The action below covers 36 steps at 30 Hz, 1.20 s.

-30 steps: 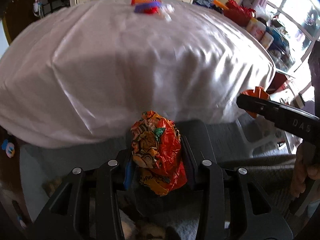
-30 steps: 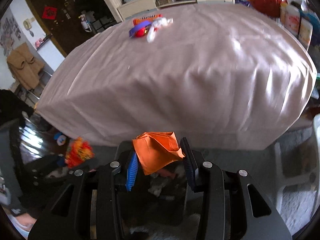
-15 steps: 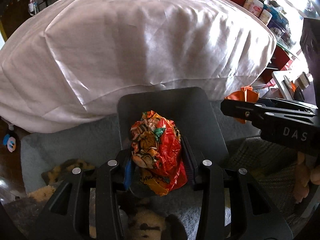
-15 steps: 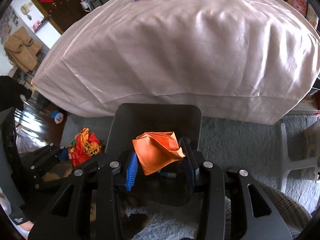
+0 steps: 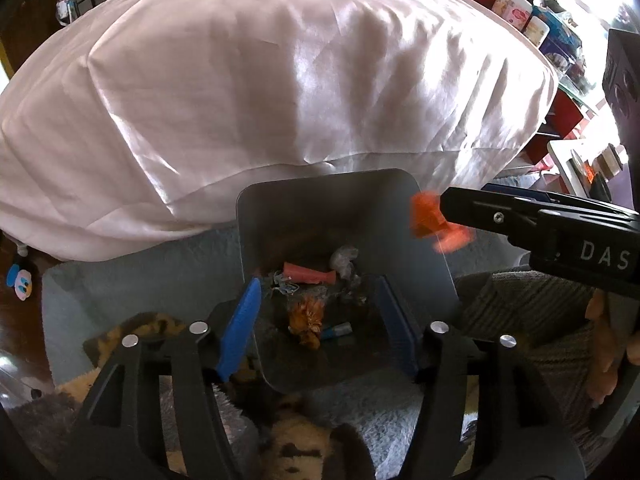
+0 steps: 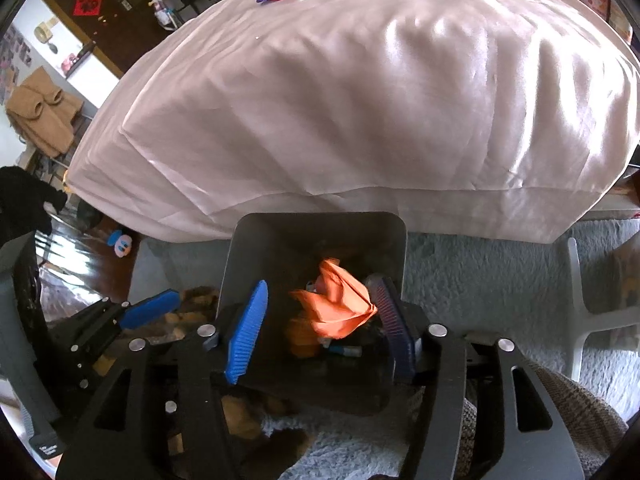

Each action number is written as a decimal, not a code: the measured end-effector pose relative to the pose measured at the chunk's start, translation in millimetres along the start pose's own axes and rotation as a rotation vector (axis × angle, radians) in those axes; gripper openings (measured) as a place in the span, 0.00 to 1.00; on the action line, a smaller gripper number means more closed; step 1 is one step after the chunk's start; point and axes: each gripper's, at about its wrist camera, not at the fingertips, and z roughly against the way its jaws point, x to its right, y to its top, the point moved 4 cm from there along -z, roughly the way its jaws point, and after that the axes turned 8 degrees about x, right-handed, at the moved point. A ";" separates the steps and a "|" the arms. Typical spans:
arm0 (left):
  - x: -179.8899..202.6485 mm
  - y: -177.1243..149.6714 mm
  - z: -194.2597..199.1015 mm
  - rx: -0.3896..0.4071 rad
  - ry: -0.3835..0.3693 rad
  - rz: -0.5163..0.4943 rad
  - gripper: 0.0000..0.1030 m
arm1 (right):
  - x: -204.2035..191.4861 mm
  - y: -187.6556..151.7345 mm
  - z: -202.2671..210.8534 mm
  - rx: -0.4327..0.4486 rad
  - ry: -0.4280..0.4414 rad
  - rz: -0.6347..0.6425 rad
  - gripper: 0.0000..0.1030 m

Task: Collect trash
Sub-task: 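Carry both items to the grey bin and release them inside, then move both tools back over the table toward the purple lid and clear tube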

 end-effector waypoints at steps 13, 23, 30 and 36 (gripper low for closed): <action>-4.6 6.2 6.1 0.001 -0.034 0.046 0.60 | 3.9 8.8 10.1 0.047 0.016 -0.039 0.61; -10.2 60.8 37.2 0.060 -0.007 0.003 0.74 | -5.2 72.6 52.8 0.190 0.014 -0.012 0.61; -43.0 141.5 66.6 0.188 0.110 -0.022 0.85 | -5.4 147.1 55.2 0.232 -0.029 0.019 0.61; -75.1 207.8 55.6 0.215 0.151 0.003 0.91 | -0.1 199.1 31.1 0.221 -0.030 -0.004 0.60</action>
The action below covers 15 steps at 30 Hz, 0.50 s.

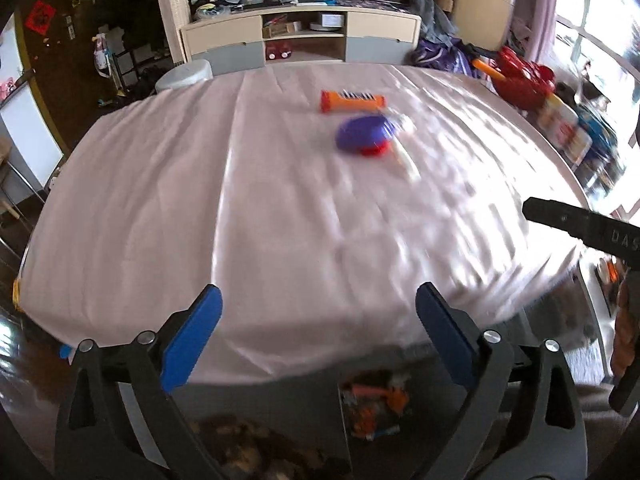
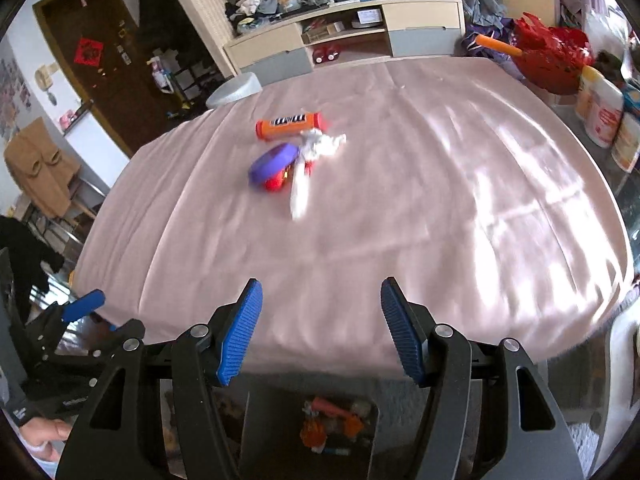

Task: Collect trash
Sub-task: 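Move both tools back over the table toward the purple lid and clear tube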

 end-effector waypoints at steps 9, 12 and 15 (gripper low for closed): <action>-15.0 32.7 -67.1 -0.039 0.019 0.038 0.92 | -19.4 37.2 -70.7 -0.048 0.035 0.001 0.48; -15.5 33.8 -85.7 -0.054 0.009 0.035 0.92 | -26.6 43.2 -98.1 -0.075 0.043 0.011 0.43; -15.7 35.9 -98.2 -0.063 0.009 0.031 0.92 | -27.3 42.1 -117.7 -0.098 0.035 0.014 0.39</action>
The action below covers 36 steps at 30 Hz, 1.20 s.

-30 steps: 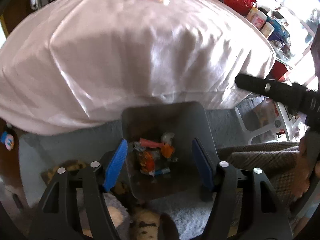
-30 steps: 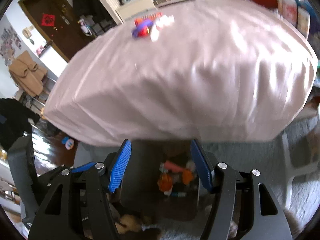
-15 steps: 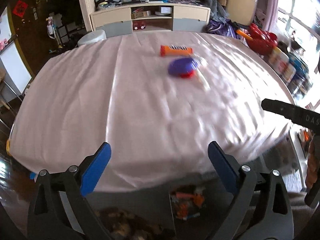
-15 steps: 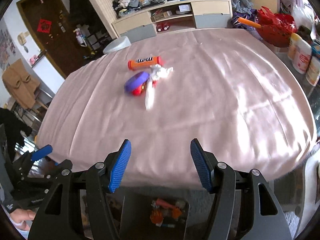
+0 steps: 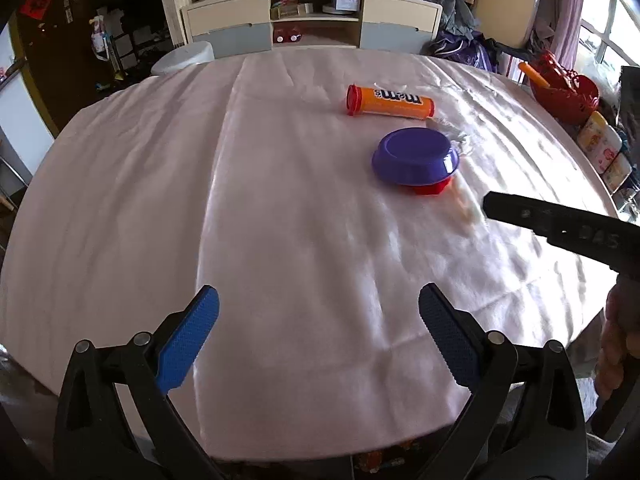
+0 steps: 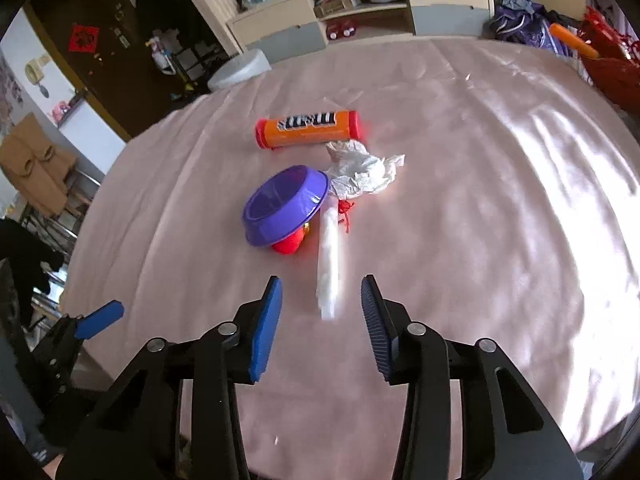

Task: Collect trash
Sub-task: 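Move both tools back over the table toward the purple lid and clear tube, then grasp the purple lid with the left tool while the right tool grasps the clear tube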

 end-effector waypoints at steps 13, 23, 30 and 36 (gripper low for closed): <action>22.2 33.0 -35.8 0.016 -0.029 -0.039 0.92 | 24.9 19.0 -6.8 0.066 -0.055 0.040 0.13; 54.8 76.0 -68.6 0.025 -0.082 -0.023 0.92 | 39.2 40.4 10.9 0.143 -0.055 0.033 0.13; 62.7 78.7 -89.8 -0.025 -0.102 -0.013 0.88 | 51.0 44.3 9.3 0.148 -0.054 0.007 0.13; 69.1 77.9 -98.0 -0.050 -0.129 -0.018 0.76 | 57.8 47.2 12.6 0.154 -0.053 -0.015 0.13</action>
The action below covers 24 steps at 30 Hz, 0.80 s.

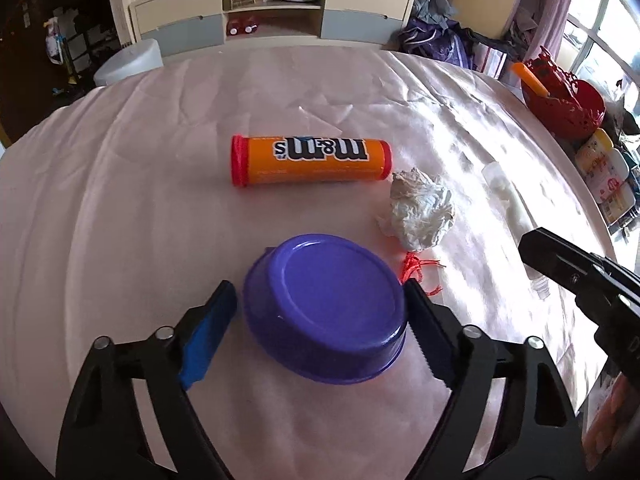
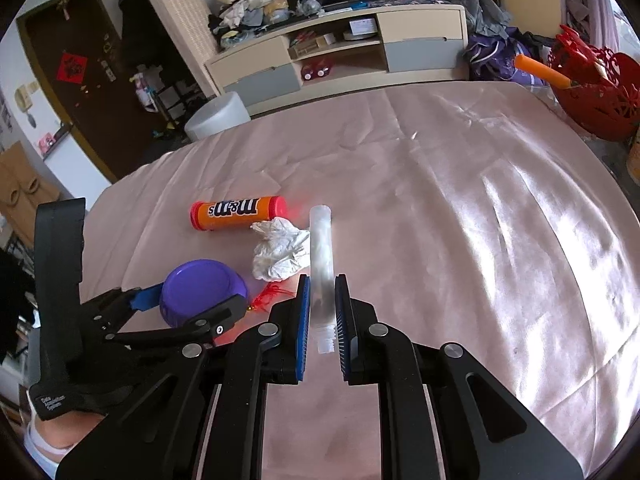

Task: Collect trash
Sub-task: 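Grasp the purple lid with the left tool while the right tool grasps the clear tube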

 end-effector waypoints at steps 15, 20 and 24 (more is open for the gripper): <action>9.4 6.1 7.5 0.010 -0.027 -0.035 0.38 | 7.5 5.9 9.2 0.016 -0.002 -0.025 0.13; 7.8 12.5 18.2 0.042 -0.024 -0.027 0.21 | 4.6 7.3 12.1 0.021 0.002 -0.017 0.13; 10.8 15.7 24.5 0.058 -0.035 -0.041 0.07 | 3.2 6.1 12.8 0.017 0.005 -0.012 0.13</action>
